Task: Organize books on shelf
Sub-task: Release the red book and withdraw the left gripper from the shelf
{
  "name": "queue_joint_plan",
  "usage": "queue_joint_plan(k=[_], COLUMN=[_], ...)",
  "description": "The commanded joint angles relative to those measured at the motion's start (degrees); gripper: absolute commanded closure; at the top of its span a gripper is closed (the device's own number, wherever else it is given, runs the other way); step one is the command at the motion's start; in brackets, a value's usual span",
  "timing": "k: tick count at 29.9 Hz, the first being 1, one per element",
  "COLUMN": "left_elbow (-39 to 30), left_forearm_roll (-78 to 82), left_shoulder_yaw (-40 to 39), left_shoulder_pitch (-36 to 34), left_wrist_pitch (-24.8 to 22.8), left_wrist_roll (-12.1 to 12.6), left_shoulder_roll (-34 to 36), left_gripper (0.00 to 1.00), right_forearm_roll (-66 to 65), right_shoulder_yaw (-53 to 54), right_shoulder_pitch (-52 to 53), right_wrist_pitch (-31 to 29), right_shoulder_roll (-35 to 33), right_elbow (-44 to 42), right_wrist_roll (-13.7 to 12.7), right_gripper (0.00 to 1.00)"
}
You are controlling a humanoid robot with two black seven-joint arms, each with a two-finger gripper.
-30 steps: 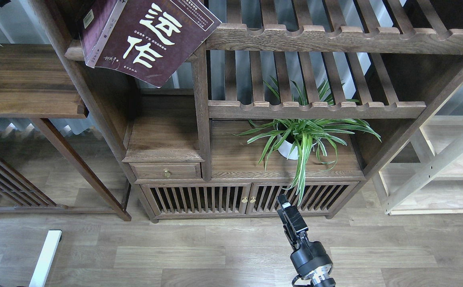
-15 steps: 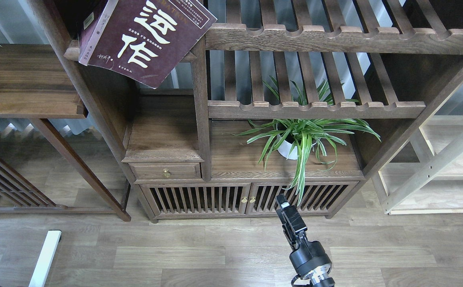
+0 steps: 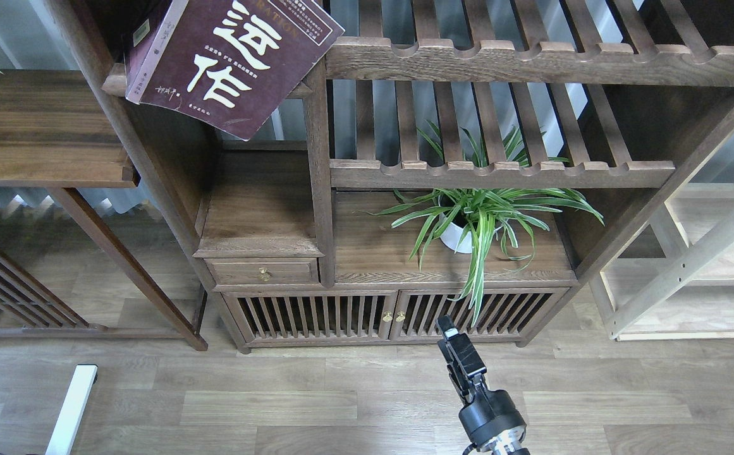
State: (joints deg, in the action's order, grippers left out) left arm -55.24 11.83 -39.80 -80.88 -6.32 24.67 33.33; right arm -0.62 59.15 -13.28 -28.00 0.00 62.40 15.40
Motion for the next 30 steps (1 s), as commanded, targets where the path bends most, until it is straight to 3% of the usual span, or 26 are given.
queue_joint_plan(k=[1,3,8,22,30], left_elbow=[-0.04,-0.04,0.05,-0.83,-0.92], left_forearm_roll=[0.48,0.48,0.57,0.39,0.39], left_shoulder_yaw=[0.07,0.07,0.07,-0.98,-2.74], left_shoulder_pitch=[0.02,-0.16,-0.77,-4.02,-4.55], left_wrist_pitch=[0.26,0.26,0.34,-0.27,-0.45], left_wrist_roll=[-1.55,-1.99,-2.78,-3.14,-3.14], left_shoulder_roll=[-0.55,-0.72,-1.34,-2.83,-0.29], left_gripper=[0.63,0.55,0.48,0.41,0.37], right_forearm_roll=[-0.09,-0.17,-0.35,-0.53,-0.53], right_shoulder_yaw=[0.00,0.00,-0.09,-0.09,-0.17], right_shoulder_pitch=[-0.26,-0.35,-0.43,-0.52,-0.52], right_wrist_pitch=[0.00,0.00,0.00,0.00,0.00], right_shoulder_roll=[0.00,0.00,0.00,0.00,0.00], right_elbow=[0.09,0.09,0.09,0.09,0.09], right_wrist_roll=[-0.02,-0.02,-0.02,-0.11,-0.11], right_gripper=[0.19,0.19,0.19,0.19,0.19])
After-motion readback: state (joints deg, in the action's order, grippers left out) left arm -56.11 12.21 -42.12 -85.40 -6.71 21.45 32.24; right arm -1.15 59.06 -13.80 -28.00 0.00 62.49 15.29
